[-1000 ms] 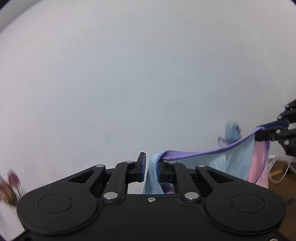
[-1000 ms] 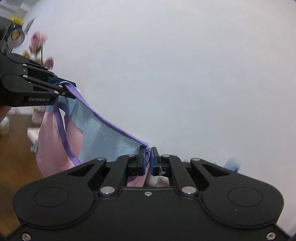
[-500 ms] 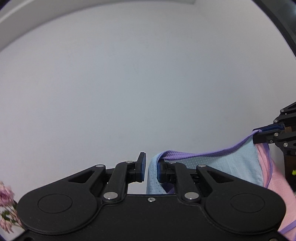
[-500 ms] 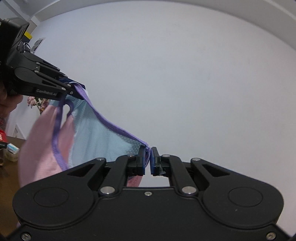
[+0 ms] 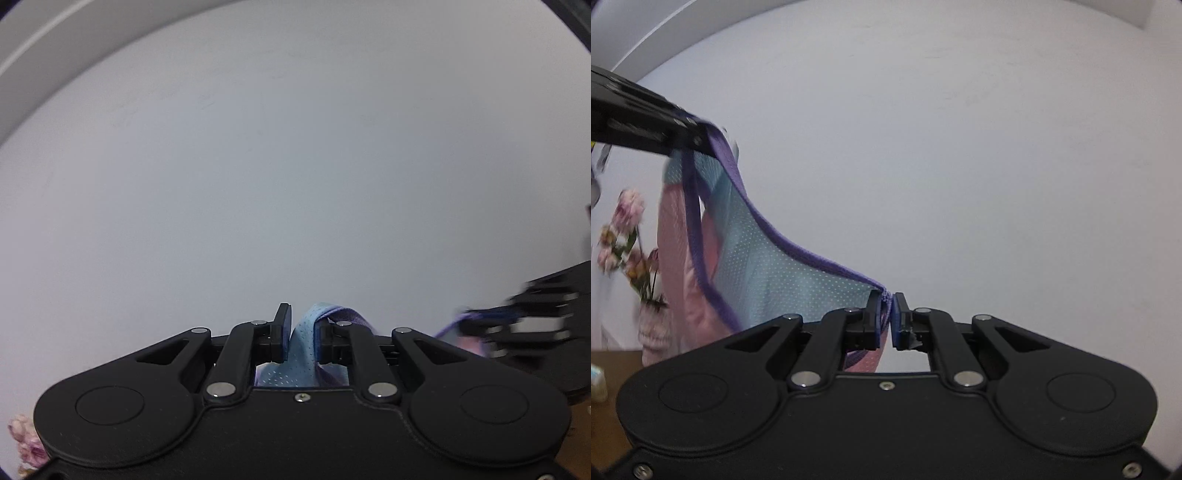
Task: Fold clothes
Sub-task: 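Lay the garment flat on the table and open both grippers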
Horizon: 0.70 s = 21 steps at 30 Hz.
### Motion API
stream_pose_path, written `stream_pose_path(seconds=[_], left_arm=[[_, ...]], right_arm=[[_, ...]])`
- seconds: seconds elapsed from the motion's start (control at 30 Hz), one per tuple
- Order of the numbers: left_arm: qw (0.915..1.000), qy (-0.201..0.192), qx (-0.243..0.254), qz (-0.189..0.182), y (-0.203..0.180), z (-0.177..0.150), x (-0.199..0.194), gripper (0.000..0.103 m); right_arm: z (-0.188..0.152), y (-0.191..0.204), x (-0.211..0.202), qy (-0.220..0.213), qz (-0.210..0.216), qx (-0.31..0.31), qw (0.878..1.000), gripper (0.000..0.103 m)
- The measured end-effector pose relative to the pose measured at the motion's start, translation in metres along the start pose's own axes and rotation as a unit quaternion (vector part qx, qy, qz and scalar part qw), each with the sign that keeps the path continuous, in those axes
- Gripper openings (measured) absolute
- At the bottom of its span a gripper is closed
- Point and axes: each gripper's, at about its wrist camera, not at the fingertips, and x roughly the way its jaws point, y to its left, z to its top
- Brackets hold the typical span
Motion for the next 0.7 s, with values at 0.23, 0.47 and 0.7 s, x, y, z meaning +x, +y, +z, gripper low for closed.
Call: stream_pose_path(seconds=[0.23,0.47,0.7], left_arm=[[0.9609,0.161,-0.086,-0.208,-0.113,-0.18,-0.016,0.073],[0.9639,0.211,-0.116,-0.115,-0.067,-0.266,-0.039,0.076],[0.9658,0.233,-0.086,-0.075,-0.086,-0.27,-0.012,0.077]], right_arm=[[-0.169,-0.026,0.031,0.266,0.016,-0.049,0.963,0.081],[-0.214,-0.028,-0.04,0.331,0.043,-0.018,0.943,0.081],[-0.184,0.043,-0.008,0.328,0.125,-0.055,0.935,0.073]])
